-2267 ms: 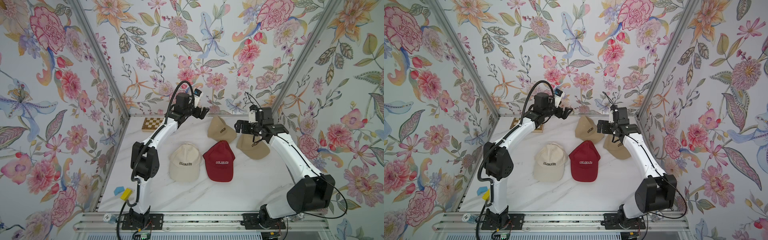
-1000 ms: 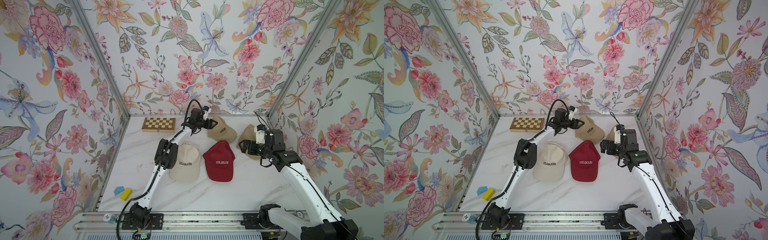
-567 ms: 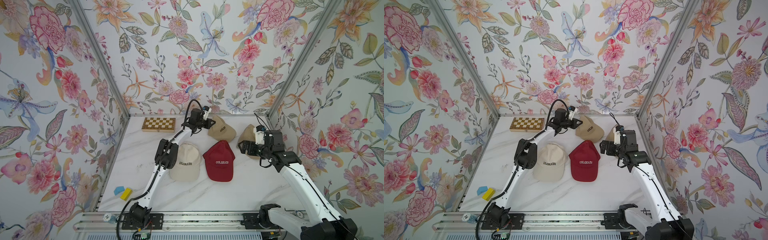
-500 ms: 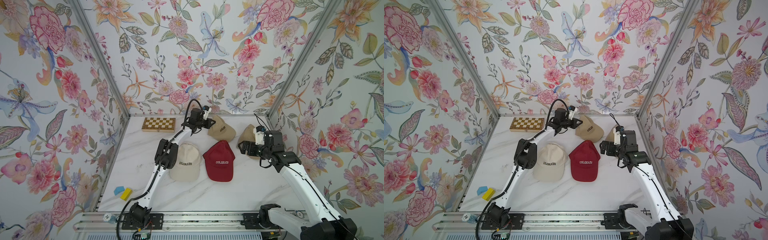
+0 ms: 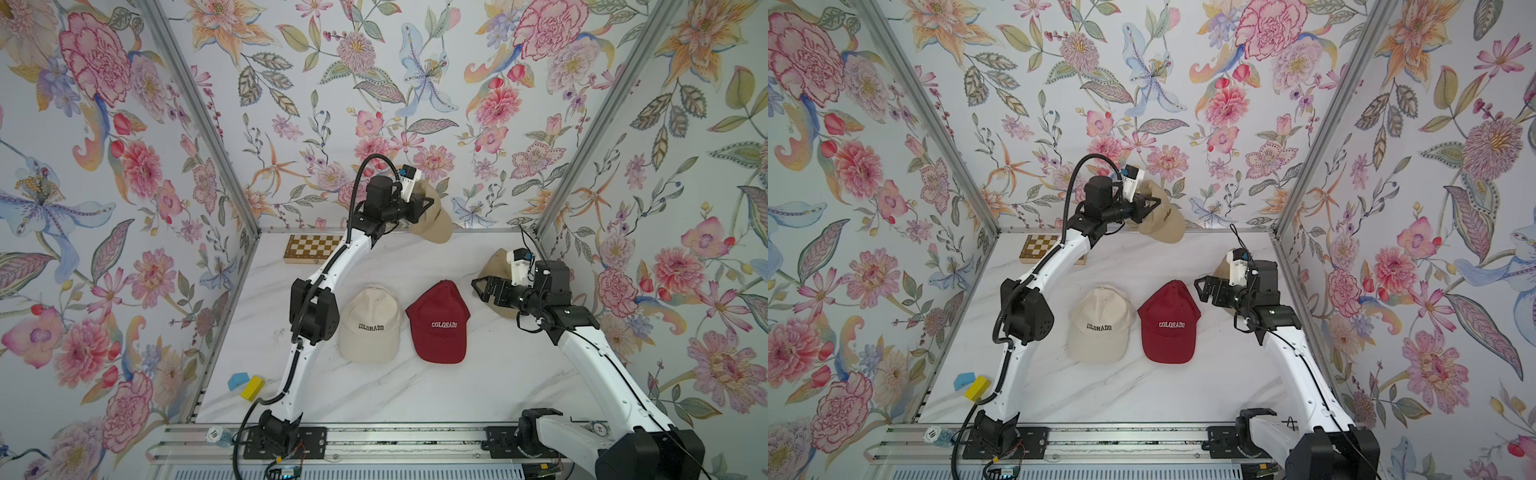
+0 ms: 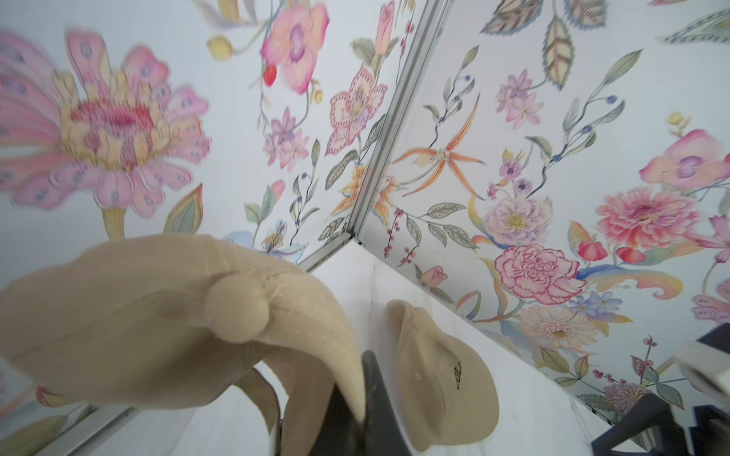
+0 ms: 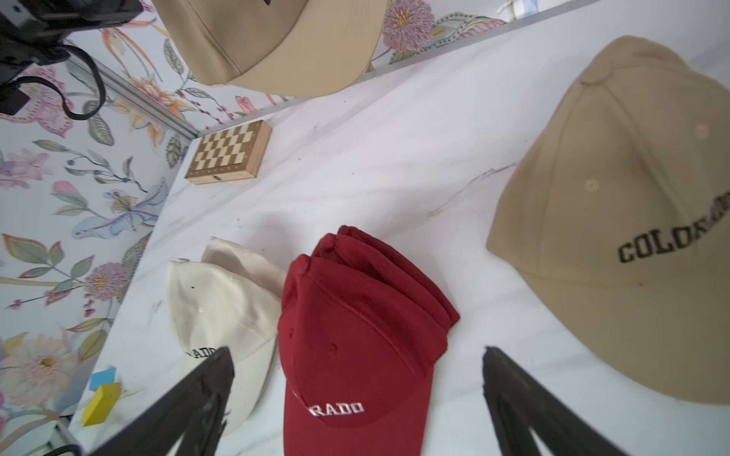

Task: Stack the baseball caps by color
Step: Pick up the baseball cap from the center of the board.

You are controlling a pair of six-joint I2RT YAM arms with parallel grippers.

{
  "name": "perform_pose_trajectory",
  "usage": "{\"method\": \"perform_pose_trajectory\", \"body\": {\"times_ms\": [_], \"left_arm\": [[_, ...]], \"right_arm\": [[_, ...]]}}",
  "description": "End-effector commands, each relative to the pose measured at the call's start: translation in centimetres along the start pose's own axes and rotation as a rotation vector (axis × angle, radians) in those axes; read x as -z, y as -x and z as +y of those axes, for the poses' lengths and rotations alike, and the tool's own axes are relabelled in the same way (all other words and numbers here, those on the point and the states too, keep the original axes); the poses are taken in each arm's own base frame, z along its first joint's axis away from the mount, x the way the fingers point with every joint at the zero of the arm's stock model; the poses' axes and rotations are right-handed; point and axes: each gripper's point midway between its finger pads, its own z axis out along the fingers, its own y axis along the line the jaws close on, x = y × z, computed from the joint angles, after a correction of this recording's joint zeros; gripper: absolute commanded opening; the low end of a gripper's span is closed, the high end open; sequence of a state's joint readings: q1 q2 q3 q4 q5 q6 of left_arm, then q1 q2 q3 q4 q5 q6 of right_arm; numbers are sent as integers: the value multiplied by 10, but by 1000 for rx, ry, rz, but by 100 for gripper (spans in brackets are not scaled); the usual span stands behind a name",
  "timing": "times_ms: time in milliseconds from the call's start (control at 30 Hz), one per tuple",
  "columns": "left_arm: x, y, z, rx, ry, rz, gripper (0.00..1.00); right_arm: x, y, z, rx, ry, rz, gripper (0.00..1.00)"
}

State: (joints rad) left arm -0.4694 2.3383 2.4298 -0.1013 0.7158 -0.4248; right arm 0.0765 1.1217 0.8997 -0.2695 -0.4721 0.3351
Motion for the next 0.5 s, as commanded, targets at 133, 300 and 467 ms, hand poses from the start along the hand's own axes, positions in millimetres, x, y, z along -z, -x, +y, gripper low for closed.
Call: {"method": "perform_pose_trajectory", "body": {"times_ms": [133, 300, 467], "left_arm": [[61, 56, -66, -129, -54, -5, 0], [94, 55, -85, -153, -14, 19, 0], [112, 45, -102, -160, -19, 27, 0]], "right_arm": [[-12, 48, 47, -91, 409, -111, 99], [-8, 63, 61, -142, 617, -158, 99], [-12, 53, 88, -119, 713, -124, 99]]}}
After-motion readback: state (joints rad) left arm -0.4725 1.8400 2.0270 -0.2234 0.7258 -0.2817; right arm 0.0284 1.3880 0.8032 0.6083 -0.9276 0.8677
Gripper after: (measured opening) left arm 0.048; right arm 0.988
